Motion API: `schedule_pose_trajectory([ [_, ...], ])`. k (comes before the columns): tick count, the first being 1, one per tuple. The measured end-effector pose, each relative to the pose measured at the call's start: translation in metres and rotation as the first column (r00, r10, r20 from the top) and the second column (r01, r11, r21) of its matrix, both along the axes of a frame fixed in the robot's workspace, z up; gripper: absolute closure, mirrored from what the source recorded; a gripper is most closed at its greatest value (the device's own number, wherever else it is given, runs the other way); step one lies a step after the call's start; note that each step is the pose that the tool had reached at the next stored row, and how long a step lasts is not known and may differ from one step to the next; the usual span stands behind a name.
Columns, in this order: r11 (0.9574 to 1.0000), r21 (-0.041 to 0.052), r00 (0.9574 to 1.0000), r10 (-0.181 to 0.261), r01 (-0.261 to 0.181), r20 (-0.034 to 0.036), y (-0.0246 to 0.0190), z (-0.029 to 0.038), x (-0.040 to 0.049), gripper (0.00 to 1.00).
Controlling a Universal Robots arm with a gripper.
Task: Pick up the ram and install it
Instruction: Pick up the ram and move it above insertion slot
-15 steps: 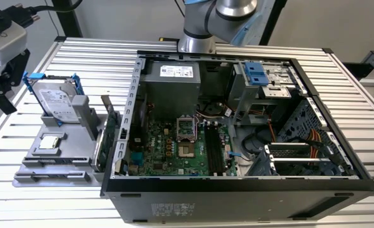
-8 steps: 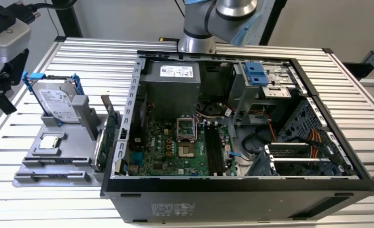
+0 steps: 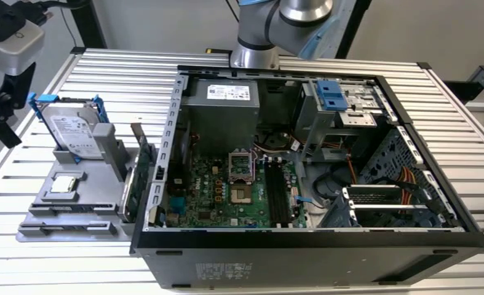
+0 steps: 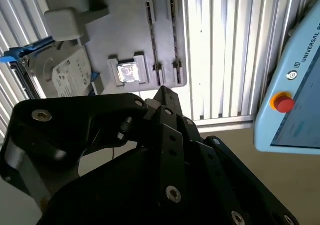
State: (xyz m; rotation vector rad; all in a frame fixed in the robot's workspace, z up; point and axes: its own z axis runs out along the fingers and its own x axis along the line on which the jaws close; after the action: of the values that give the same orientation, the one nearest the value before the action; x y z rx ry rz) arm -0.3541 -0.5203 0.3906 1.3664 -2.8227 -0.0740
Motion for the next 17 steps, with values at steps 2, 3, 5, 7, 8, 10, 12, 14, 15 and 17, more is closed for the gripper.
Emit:
schedule_pose_trajectory([
  [2, 0.9998, -0.0003, 0.9998, 0.022, -0.022, -0.0001, 0.0001, 0.0, 0.0, 1.0],
  [3, 0.9995, -0.0004, 0.9995, 0.032, -0.032, 0.0, 0.0001, 0.0, 0.0, 1.0],
  [5, 0.9986, -0.0007, 0.9986, 0.054, -0.054, -0.0001, 0.0002, 0.0, 0.0, 1.0],
  [7, 0.9971, -0.0009, 0.9971, 0.076, -0.076, -0.0001, 0.0002, 0.0, 0.0, 1.0],
  [8, 0.9963, -0.001, 0.9963, 0.086, -0.086, -0.0001, 0.0003, 0.0, 0.0, 1.0],
  [10, 0.9942, -0.0013, 0.9942, 0.108, -0.108, -0.0001, 0.0003, 0.0, 0.0, 1.0],
  [12, 0.9917, -0.0016, 0.9917, 0.129, -0.129, -0.0001, 0.0004, 0.0, 0.0, 1.0],
  [14, 0.9888, -0.0019, 0.9888, 0.149, -0.149, -0.0002, 0.0005, 0.0, 0.0, 1.0],
  [15, 0.9872, -0.0021, 0.9872, 0.159, -0.159, -0.0003, 0.0005, 0.0001, 0.0, 1.0],
  [17, 0.9835, -0.002, 0.9835, 0.181, -0.181, -0.0002, 0.0006, 0.0, 0.0, 1.0],
])
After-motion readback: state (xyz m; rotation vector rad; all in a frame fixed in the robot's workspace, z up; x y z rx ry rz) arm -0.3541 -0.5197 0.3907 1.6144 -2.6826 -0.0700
